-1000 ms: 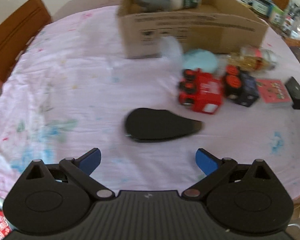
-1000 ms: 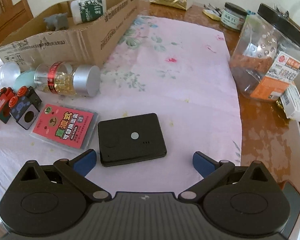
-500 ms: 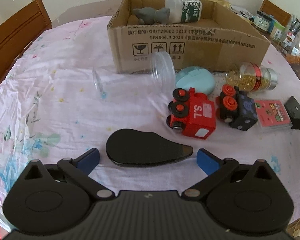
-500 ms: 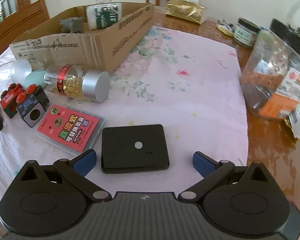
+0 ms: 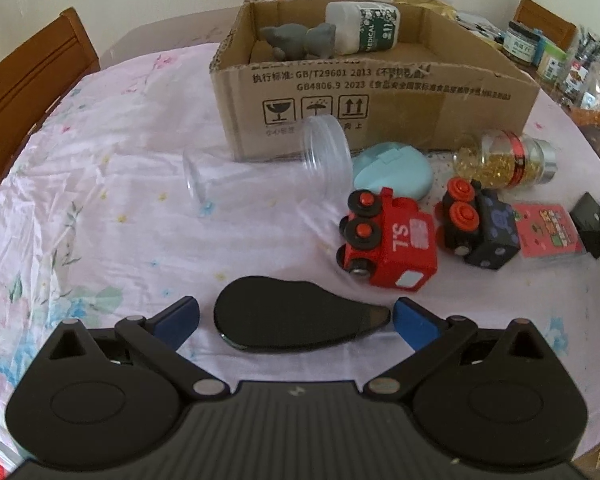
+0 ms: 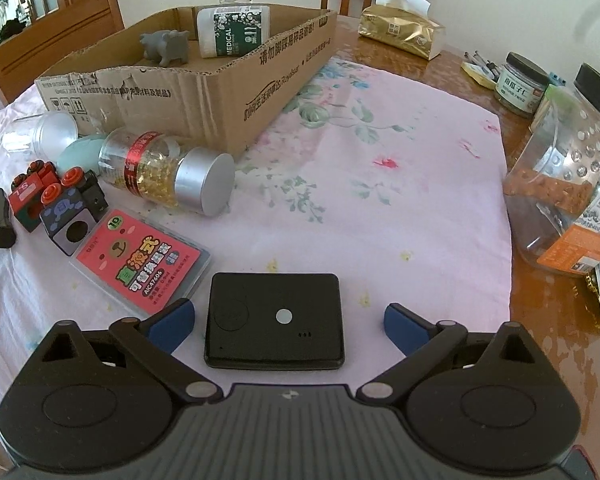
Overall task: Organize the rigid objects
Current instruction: 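Grasp the black oval lid with the left tool while the right tool grasps the black timer, then place the lid in the box with the left tool while the right tool places the timer there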
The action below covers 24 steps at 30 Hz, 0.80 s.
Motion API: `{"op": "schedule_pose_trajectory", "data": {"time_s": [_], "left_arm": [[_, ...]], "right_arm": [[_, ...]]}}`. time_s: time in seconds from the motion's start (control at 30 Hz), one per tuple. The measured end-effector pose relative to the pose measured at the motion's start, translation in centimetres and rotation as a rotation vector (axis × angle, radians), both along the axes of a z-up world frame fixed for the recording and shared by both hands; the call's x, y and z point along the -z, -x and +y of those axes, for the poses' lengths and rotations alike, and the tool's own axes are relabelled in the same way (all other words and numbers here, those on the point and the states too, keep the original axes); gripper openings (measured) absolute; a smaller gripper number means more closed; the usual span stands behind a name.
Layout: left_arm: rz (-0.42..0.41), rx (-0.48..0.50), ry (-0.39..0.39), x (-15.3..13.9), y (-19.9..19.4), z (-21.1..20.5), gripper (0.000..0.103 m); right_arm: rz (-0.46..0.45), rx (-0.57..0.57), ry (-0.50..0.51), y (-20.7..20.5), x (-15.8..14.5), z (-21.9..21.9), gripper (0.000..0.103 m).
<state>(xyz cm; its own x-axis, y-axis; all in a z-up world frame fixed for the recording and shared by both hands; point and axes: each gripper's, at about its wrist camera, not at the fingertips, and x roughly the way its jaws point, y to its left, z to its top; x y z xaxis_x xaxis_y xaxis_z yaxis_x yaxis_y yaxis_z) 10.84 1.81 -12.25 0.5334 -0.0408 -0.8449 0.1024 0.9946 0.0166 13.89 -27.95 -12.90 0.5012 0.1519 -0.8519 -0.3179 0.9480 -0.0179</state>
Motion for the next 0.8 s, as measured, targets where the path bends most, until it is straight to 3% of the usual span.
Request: {"op": "schedule_pose_trajectory", "data": {"time_s": [0.2, 0.4, 0.8], "left_arm": [[-0.005, -0.005, 0.014, 0.1, 0.3, 0.3, 0.1], [-0.001, 0.03, 0.014, -0.2, 0.1, 0.2, 0.09], [0.054, 0.089, -0.02, -1.0, -0.2, 0.0, 0.09]], "right_arm": [[-0.001, -0.008, -0.002, 0.2, -0.3, 0.1, 0.09], [0.004, -0.003, -0.001, 0.3, -0.7, 0.4, 0.074], [0.048, 0.027, 0.016, 0.0, -1.8, 0.9, 0.074]]}}
